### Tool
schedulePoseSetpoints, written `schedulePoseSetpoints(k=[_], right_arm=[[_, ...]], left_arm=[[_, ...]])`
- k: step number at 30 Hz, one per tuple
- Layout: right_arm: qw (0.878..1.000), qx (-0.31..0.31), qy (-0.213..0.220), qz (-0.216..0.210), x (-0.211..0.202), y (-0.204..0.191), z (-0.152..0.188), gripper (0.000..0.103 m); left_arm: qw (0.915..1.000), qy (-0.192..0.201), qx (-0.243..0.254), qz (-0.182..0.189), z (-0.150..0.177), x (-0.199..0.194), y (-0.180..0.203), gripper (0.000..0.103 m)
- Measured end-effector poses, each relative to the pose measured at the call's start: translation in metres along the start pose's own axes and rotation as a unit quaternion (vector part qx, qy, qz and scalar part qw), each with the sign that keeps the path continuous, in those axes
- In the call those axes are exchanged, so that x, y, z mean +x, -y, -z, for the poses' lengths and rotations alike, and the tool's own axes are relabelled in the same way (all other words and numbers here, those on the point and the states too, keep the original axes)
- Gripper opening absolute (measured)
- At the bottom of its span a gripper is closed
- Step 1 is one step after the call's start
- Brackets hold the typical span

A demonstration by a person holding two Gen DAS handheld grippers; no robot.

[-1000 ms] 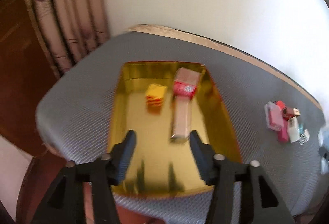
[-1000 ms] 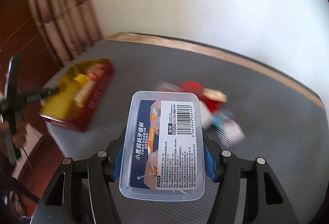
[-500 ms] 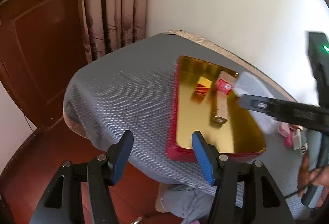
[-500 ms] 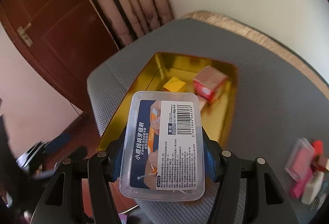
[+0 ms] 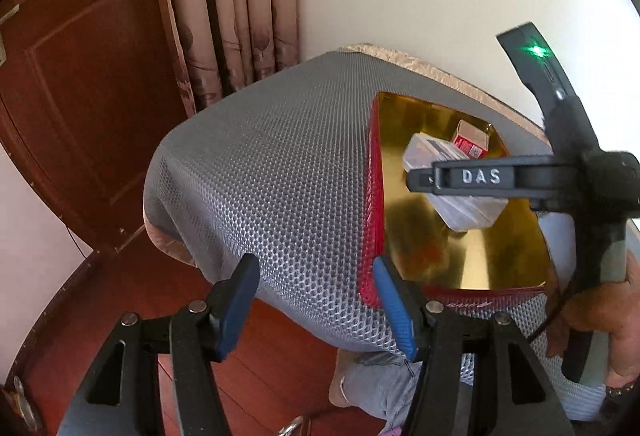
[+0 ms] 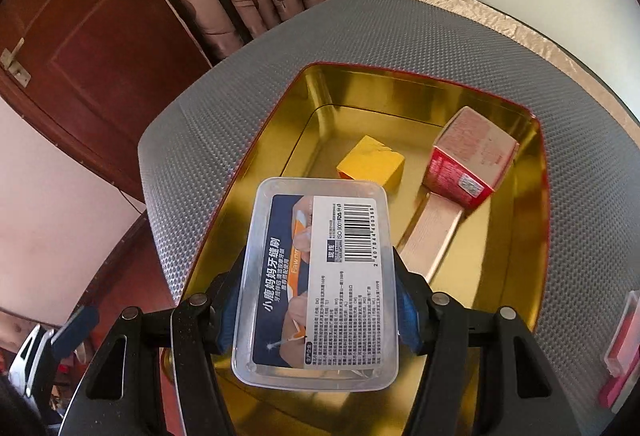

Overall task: Organize rigid objects
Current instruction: 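Lower the clear case into the tin and open the right gripper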

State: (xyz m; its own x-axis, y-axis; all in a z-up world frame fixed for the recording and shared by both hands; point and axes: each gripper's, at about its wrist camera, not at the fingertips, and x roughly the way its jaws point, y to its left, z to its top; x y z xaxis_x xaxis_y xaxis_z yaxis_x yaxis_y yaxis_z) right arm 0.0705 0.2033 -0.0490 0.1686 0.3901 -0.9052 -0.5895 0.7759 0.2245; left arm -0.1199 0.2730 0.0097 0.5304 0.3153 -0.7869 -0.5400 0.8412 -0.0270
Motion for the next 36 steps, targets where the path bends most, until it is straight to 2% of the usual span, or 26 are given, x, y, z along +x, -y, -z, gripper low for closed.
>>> schedulePoseSetpoints(k=[12, 16, 18, 20, 23, 24, 25, 27, 30, 31, 33, 34, 36], right_arm=[[1.000, 0.029, 0.008, -0.009, 0.009, 0.007, -0.006, 0.060], [0.998, 0.043, 0.039, -0.026, -0.009, 0.013, -0.004, 0.061], [0.997, 0.051, 0.055, -0.036, -0.019, 0.017, -0.004, 0.068], [0.995, 0.057, 0.065, -0.042, -0.027, 0.020, -0.003, 0.069], [0.991, 0.063, 0.102, -0.056, -0.058, 0.029, 0.012, 0.069], [0.990, 0.061, 0.116, -0.052, -0.070, 0.034, 0.022, 0.074], [0.989, 0.059, 0.130, -0.043, -0.083, 0.041, 0.036, 0.078], [0.986, 0.052, 0.159, -0.005, -0.112, 0.061, 0.074, 0.080], [0.979, 0.061, 0.177, 0.075, -0.145, 0.105, 0.135, 0.093], [0.976, 0.070, 0.180, 0.100, -0.154, 0.120, 0.152, 0.093], [0.966, 0.089, 0.177, 0.167, -0.173, 0.160, 0.193, 0.093], [0.958, 0.098, 0.168, 0.212, -0.182, 0.182, 0.215, 0.093], [0.942, 0.123, 0.149, 0.275, -0.196, 0.220, 0.250, 0.093]], left_arm=[[0.9999, -0.009, 0.011, -0.009, 0.004, 0.003, 0.005, 0.061], [0.9998, -0.011, 0.017, -0.010, 0.005, 0.003, 0.006, 0.061], [0.9997, -0.010, 0.021, -0.012, 0.006, 0.003, 0.009, 0.060], [0.9995, -0.012, 0.025, -0.012, 0.008, 0.004, 0.010, 0.061], [0.9994, -0.003, 0.033, -0.010, 0.008, 0.000, 0.012, 0.061], [0.9993, 0.001, 0.036, -0.010, 0.008, -0.002, 0.013, 0.061], [0.9992, 0.005, 0.038, -0.007, 0.009, -0.004, 0.014, 0.061], [0.9985, 0.018, 0.049, 0.014, 0.011, -0.012, 0.019, 0.061], [0.9954, 0.037, 0.081, 0.034, 0.017, -0.026, 0.035, 0.061], [0.9928, 0.040, 0.102, 0.048, 0.020, -0.031, 0.045, 0.061], [0.9882, 0.038, 0.128, 0.075, 0.026, -0.036, 0.061, 0.061], [0.9848, 0.035, 0.143, 0.091, 0.030, -0.039, 0.070, 0.061], [0.9772, 0.028, 0.173, 0.119, 0.037, -0.042, 0.092, 0.061]])
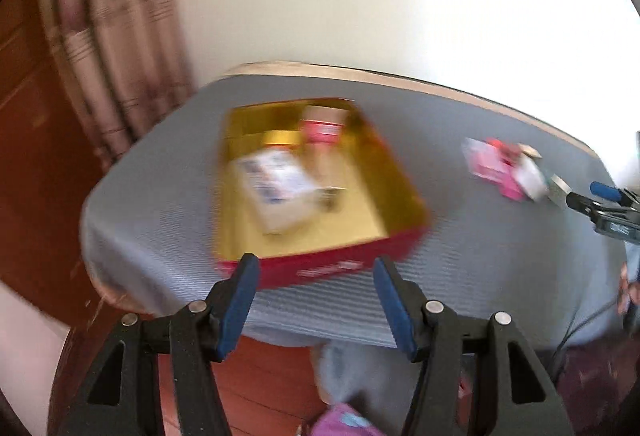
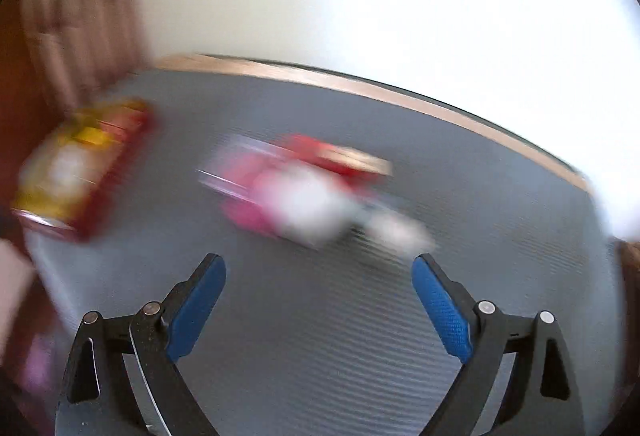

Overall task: Organize rigid objects
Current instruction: 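Lower the clear case into the tin and open the right gripper, then grasp the clear red-lidded case with the left gripper and lift it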

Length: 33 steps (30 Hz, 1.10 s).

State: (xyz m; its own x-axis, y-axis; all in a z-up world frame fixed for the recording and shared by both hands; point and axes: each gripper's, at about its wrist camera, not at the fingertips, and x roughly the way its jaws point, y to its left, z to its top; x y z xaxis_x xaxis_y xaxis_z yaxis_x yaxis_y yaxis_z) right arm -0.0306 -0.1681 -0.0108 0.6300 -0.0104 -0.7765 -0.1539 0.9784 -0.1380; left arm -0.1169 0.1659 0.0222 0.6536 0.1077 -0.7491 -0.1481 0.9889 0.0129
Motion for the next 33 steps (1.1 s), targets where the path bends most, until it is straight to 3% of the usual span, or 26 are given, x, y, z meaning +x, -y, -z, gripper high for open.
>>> schedulePoseSetpoints(k=[4, 6, 8, 11, 17, 24, 27, 29, 33], right_arm=[[0.996, 0.068, -0.025, 0.048, 0.003, 0.085, 0.039, 0.093], [0.994, 0.097, -0.028, 0.043, 0.007, 0.107, 0.051, 0.093], [0.992, 0.120, -0.030, 0.034, 0.012, 0.118, 0.062, 0.093], [0.991, 0.133, -0.034, 0.011, 0.022, 0.120, 0.071, 0.093], [0.995, 0.097, -0.031, -0.015, 0.027, 0.111, 0.068, 0.096], [0.991, 0.122, -0.025, -0.044, 0.021, 0.119, 0.070, 0.098], [0.991, 0.120, -0.026, -0.049, 0.023, 0.128, 0.071, 0.100], [0.991, 0.118, -0.029, -0.051, 0.030, 0.120, 0.065, 0.100], [0.991, 0.118, -0.033, -0.054, 0.036, 0.119, 0.063, 0.102]], left_arm=[[0.9967, -0.016, 0.033, 0.072, -0.013, 0.008, 0.045, 0.061], [0.9933, -0.026, 0.044, 0.103, -0.031, 0.018, 0.070, 0.061], [0.9921, -0.034, 0.049, 0.110, -0.048, 0.030, 0.091, 0.061], [0.9913, -0.051, 0.050, 0.110, -0.081, 0.057, 0.117, 0.061], [0.9874, -0.089, 0.069, 0.112, -0.132, 0.121, 0.163, 0.061], [0.9810, -0.137, 0.092, 0.102, -0.154, 0.188, 0.188, 0.061], [0.9726, -0.167, 0.102, 0.126, -0.155, 0.209, 0.196, 0.061], [0.9715, -0.170, 0.115, 0.119, -0.155, 0.219, 0.200, 0.061], [0.9658, -0.178, 0.114, 0.151, -0.161, 0.229, 0.201, 0.061]])
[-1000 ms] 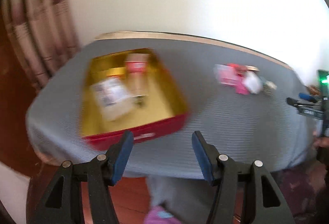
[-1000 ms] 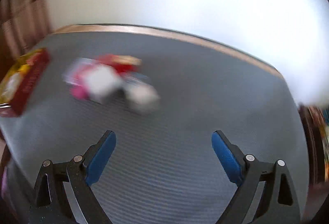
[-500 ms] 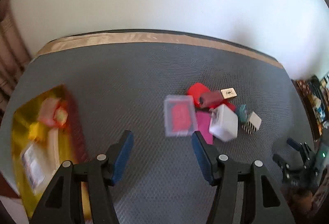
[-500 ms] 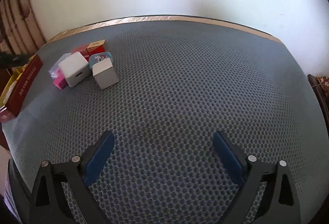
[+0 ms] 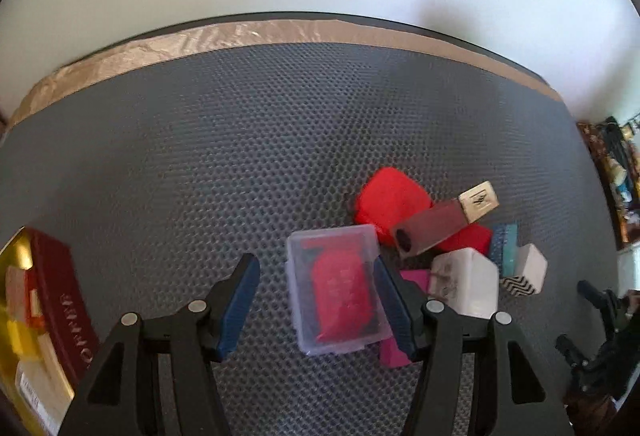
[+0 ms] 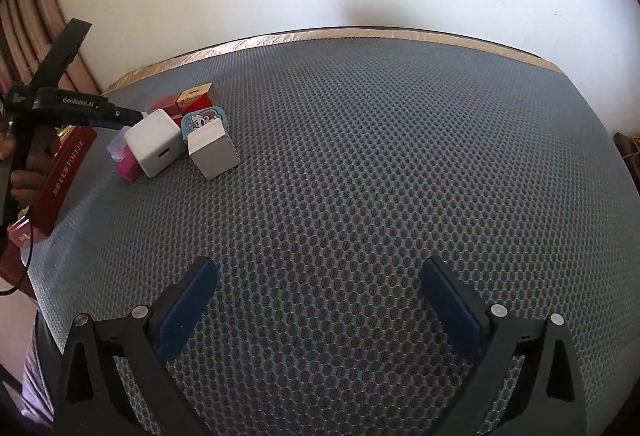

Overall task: Organize rigid objects
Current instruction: 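Grasp the clear red-lidded case with the left gripper and lift it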

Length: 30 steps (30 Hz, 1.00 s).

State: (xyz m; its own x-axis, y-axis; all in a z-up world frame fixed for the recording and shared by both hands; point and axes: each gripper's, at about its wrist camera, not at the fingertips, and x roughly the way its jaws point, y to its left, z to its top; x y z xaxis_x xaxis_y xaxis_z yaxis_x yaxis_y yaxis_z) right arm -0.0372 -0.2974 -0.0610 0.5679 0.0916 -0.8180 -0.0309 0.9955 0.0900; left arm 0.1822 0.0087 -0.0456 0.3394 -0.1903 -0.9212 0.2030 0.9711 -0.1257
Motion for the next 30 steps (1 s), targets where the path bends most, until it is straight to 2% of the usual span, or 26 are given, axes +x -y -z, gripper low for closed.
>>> schedulePoseSetpoints(k=[2, 4, 6, 7, 9, 10, 14, 16, 20, 24, 26, 29, 30], right_arm=[[1.000, 0.000, -0.001, -0.001, 0.002, -0.001, -0.002, 0.103], [1.000, -0.001, -0.002, -0.001, 0.005, -0.003, -0.002, 0.103], [1.000, -0.002, -0.003, -0.001, 0.004, -0.003, -0.002, 0.103], [1.000, -0.003, -0.003, -0.002, 0.010, -0.007, -0.006, 0.103], [1.000, -0.004, -0.004, -0.001, 0.012, -0.009, -0.007, 0.103], [1.000, -0.004, -0.004, -0.001, 0.012, -0.009, -0.007, 0.103], [1.000, -0.003, -0.004, 0.003, 0.011, -0.009, -0.007, 0.103], [1.000, -0.001, 0.010, 0.004, 0.007, -0.009, -0.011, 0.103], [0.995, -0.043, 0.055, -0.064, -0.013, -0.033, -0.024, 0.103], [0.976, -0.164, 0.071, -0.127, -0.018, -0.082, -0.056, 0.101], [0.961, -0.224, 0.052, -0.156, -0.008, -0.105, -0.077, 0.098], [0.943, -0.292, 0.021, -0.158, 0.014, -0.131, -0.101, 0.076], [0.939, -0.307, 0.011, -0.155, 0.021, -0.136, -0.106, 0.065]], left_arm=[[0.9996, -0.024, 0.006, 0.013, -0.004, 0.010, 0.000, 0.063], [0.9979, -0.059, 0.026, 0.009, -0.003, 0.025, 0.006, 0.064], [0.9977, -0.038, 0.052, -0.023, -0.002, 0.023, 0.011, 0.064], [0.9975, -0.034, 0.049, -0.039, -0.001, 0.025, 0.010, 0.064], [0.9989, -0.017, 0.032, -0.029, 0.002, 0.023, 0.005, 0.062], [0.9992, -0.001, 0.019, -0.034, 0.005, 0.020, 0.000, 0.055], [0.9982, 0.027, -0.030, -0.045, 0.024, 0.008, -0.017, 0.054], [0.9971, 0.038, -0.044, -0.049, 0.036, -0.002, -0.023, 0.054], [0.9950, 0.058, -0.075, -0.030, 0.064, -0.031, -0.026, 0.054], [0.9935, 0.070, -0.090, -0.009, 0.080, -0.051, -0.021, 0.054], [0.9933, 0.073, -0.089, -0.008, 0.089, -0.058, -0.015, 0.054], [0.9932, 0.080, -0.085, -0.008, 0.107, -0.075, -0.008, 0.054], [0.9934, 0.081, -0.081, -0.008, 0.112, -0.082, 0.000, 0.054]])
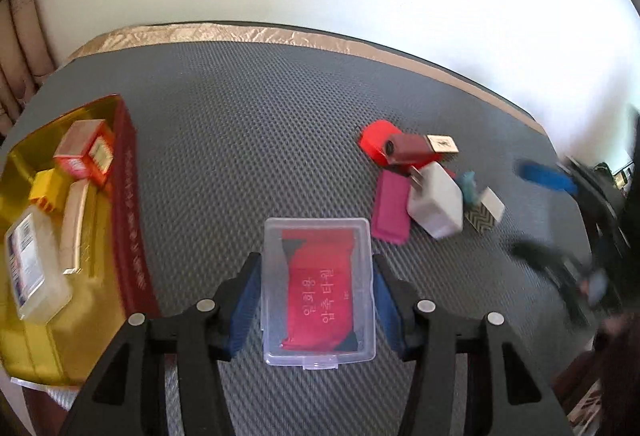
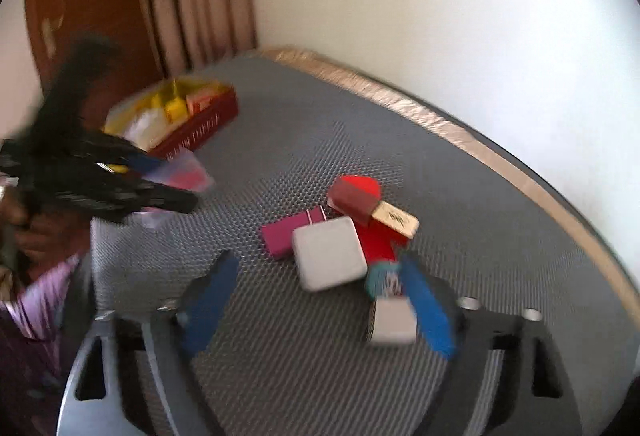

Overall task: Organize rigid objects
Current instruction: 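Grasp the clear red-lidded case with the left gripper and lift it, then grasp the white charger with the right gripper while the left gripper holds the red case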

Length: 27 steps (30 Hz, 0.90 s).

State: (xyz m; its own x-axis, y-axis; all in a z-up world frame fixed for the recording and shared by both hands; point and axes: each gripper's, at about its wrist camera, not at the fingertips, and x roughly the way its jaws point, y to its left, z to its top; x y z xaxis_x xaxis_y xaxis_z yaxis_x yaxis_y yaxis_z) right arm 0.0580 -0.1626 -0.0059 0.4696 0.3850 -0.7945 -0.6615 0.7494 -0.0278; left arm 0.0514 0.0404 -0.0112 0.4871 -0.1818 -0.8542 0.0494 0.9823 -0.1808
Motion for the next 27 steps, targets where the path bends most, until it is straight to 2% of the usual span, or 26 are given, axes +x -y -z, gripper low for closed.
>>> schedulePoseSetpoints(k=[1, 6, 16, 18, 19, 23, 25, 27], right_arm=[[1.000, -0.009, -0.016, -0.004, 0.011, 0.003, -0.007, 0.058], [0.998, -0.021, -0.042, -0.033, 0.033, 0.009, -0.026, 0.059], [0.991, -0.051, -0.115, -0.043, 0.067, 0.008, -0.020, 0.059], [0.989, -0.050, -0.134, -0.046, 0.075, 0.007, -0.015, 0.055], [0.989, -0.056, -0.134, -0.038, 0.074, 0.007, -0.013, 0.051], [0.990, -0.045, -0.135, -0.014, 0.070, 0.004, -0.010, 0.050], [0.991, -0.024, -0.133, -0.018, 0.066, 0.005, -0.007, 0.049], [0.992, 0.010, -0.121, -0.030, 0.056, 0.007, -0.002, 0.048]], left_arm=[[1.0000, 0.001, 0.003, 0.002, 0.005, -0.005, 0.000, 0.054], [0.9998, 0.013, 0.011, 0.004, 0.022, -0.029, -0.001, 0.054], [0.9998, 0.005, -0.003, 0.019, 0.028, -0.039, -0.019, 0.054], [0.9997, 0.003, -0.008, 0.021, 0.029, -0.037, -0.019, 0.054], [0.9997, 0.006, -0.010, 0.020, 0.031, -0.038, -0.020, 0.054], [0.9992, 0.021, -0.025, 0.024, 0.033, -0.048, -0.025, 0.054], [0.9982, 0.036, -0.038, 0.028, 0.036, -0.062, -0.034, 0.054], [0.9971, 0.056, -0.049, 0.013, 0.039, -0.081, -0.046, 0.054]])
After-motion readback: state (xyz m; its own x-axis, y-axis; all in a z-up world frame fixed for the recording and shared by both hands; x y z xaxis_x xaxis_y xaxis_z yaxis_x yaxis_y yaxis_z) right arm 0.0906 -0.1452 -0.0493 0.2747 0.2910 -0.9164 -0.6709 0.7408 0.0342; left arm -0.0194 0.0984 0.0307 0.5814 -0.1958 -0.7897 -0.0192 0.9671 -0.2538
